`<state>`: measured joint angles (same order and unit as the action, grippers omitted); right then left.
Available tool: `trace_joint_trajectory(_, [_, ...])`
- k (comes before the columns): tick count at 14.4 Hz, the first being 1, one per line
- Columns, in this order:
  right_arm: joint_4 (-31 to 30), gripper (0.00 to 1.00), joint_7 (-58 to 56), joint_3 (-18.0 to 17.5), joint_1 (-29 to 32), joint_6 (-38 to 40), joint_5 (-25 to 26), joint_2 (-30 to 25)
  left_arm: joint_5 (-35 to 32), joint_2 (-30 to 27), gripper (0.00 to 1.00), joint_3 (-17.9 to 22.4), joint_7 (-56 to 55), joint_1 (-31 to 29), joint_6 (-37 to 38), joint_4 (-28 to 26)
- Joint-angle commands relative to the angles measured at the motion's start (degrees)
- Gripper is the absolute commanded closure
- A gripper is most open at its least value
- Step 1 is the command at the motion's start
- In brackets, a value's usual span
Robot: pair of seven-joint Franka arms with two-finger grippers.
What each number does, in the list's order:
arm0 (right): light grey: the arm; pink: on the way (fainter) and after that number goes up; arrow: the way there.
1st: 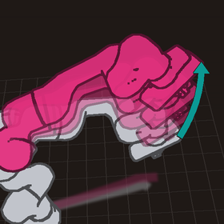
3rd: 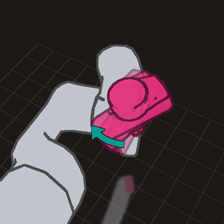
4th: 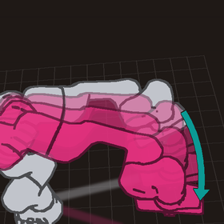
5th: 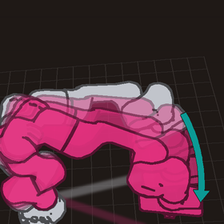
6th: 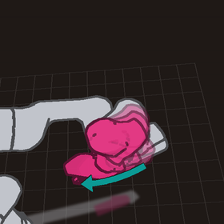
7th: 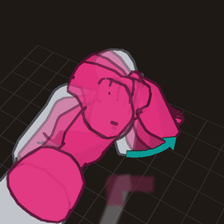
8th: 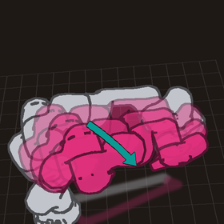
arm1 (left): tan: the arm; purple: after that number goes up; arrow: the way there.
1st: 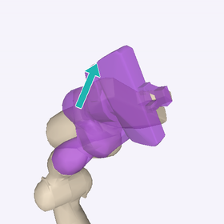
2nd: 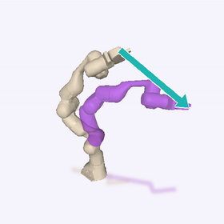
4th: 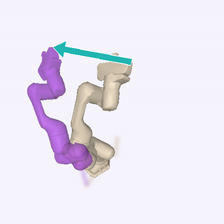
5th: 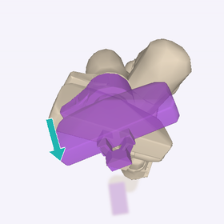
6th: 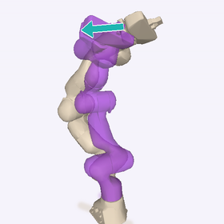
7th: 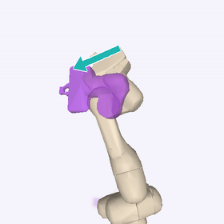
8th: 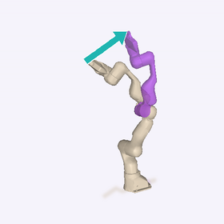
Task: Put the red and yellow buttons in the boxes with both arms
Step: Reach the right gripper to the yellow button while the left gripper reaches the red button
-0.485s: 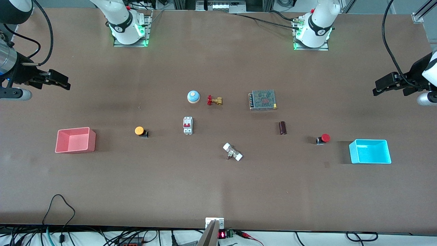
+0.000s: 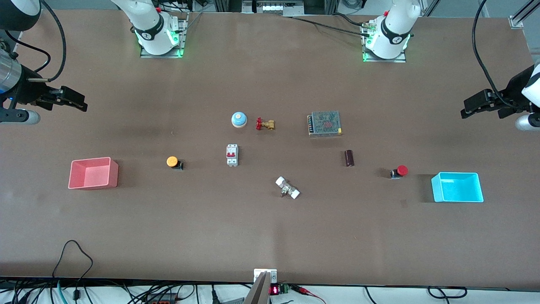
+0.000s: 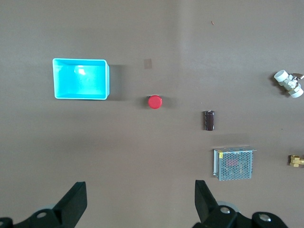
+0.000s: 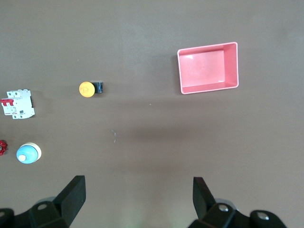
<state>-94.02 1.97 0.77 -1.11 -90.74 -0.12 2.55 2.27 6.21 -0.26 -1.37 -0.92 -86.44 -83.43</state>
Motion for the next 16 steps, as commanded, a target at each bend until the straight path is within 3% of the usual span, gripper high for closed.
trace_joint_trajectory(1, [0.68,0.00,-0.39,0.29,-0.56,0.47,-0.93,3.85,-1.04,1.33,0.00,-0.35,-0.30,-0.05,-0.75,-1.21])
trace_joint_trajectory(4, [0.07,0.00,-0.66,0.20,-3.63,-0.48,-0.93,7.28,-1.13,7.04,0.00,-0.35,-0.48,0.57,-2.76,-1.12])
trace_joint_trajectory(6, [-2.73,0.00,0.48,0.20,-5.30,-8.09,-1.02,8.61,-1.13,10.56,0.00,-0.35,-0.48,1.70,-4.00,-1.04])
trace_joint_trajectory(10, [-14.42,0.00,8.10,0.20,-6.80,-26.30,-1.11,9.14,-0.95,16.45,0.00,-0.35,-0.04,2.15,-10.14,-1.91])
trace_joint_trajectory(14, [-14.79,0.00,12.96,-0.15,-9.09,-32.21,-1.02,13.52,-0.08,21.72,0.00,-0.35,-0.03,1.63,-16.56,-3.49])
trace_joint_trajectory(16, [-14.88,0.00,12.97,-2.16,-8.91,-34.76,-0.50,16.16,1.15,24.45,0.00,-0.35,0.14,1.45,-18.06,-3.67])
